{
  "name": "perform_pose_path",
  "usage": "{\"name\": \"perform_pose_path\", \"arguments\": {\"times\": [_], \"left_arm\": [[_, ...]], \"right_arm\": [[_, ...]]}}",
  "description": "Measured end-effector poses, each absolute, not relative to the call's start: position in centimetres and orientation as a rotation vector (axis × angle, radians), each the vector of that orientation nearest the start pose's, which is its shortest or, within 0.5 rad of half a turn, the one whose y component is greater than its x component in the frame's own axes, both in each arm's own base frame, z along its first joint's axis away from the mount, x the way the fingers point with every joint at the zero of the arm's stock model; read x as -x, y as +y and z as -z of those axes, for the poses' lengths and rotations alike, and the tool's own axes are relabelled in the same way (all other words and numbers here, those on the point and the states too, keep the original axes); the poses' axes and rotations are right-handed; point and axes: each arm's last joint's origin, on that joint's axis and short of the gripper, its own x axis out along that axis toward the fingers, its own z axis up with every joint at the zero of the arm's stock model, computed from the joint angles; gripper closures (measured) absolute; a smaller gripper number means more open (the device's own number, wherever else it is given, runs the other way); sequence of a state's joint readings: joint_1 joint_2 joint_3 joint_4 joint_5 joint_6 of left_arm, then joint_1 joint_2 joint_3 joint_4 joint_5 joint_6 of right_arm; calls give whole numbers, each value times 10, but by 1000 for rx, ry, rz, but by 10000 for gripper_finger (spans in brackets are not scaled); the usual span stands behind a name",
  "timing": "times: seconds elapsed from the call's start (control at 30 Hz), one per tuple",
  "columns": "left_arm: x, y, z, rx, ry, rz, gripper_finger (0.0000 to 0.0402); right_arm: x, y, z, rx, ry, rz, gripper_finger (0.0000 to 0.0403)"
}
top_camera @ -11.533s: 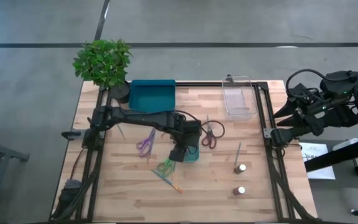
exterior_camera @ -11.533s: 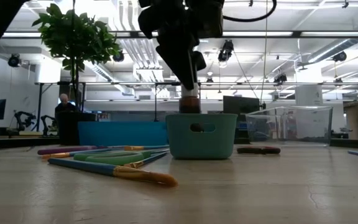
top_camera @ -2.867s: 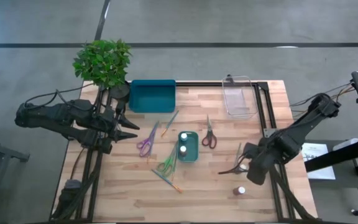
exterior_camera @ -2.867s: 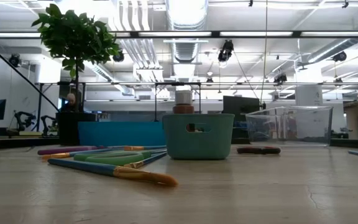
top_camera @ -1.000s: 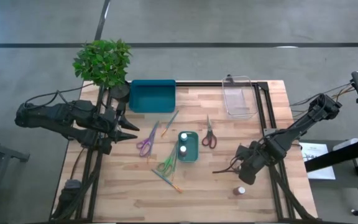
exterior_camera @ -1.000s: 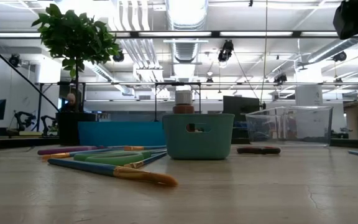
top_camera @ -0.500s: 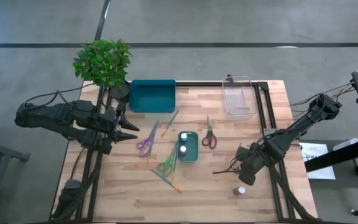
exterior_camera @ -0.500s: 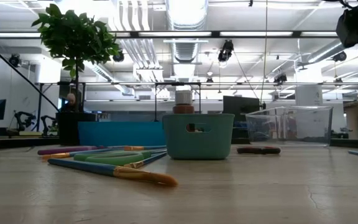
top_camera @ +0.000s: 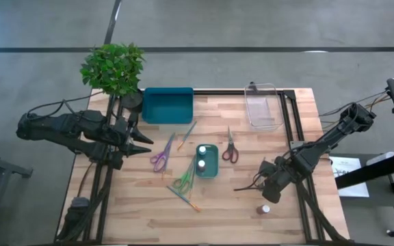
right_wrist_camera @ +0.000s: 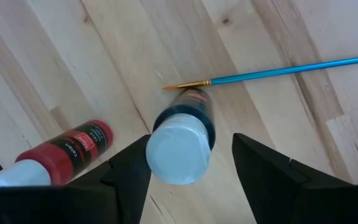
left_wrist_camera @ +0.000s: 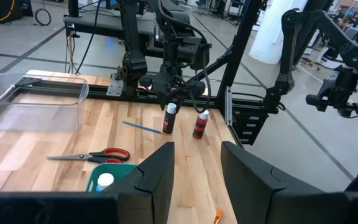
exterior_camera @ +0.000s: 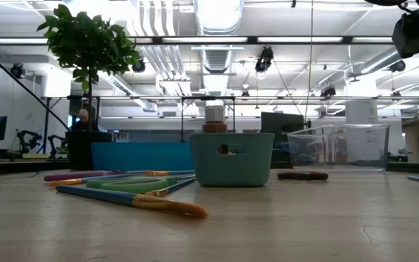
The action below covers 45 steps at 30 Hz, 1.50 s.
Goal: Pick & Place Paint Supplies
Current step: Put the black paint bottle into the blue bin
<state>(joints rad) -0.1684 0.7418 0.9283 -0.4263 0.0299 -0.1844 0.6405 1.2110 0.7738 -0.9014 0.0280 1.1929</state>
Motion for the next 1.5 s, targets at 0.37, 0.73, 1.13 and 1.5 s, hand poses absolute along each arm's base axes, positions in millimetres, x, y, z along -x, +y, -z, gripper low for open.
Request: {"name": "perform_pose_path", "arguments": {"times": [0.37,0.73,1.13,1.5], "left_arm": [[-147,-26,-363,166,259,174,260],[-147,-26,-363,173,260,173,260],[-147,-26,-362,172,265,169,260],[-146,-26,-360,171,283,167,260]], "right_arm": [[-161,118,-208,-566,1332,280,188],[-161,118,-208,-556,1318,278,188],[-161,118,-208,-561,1317,282,188],[-161,118,-208,-571,1317,289,188]]}}
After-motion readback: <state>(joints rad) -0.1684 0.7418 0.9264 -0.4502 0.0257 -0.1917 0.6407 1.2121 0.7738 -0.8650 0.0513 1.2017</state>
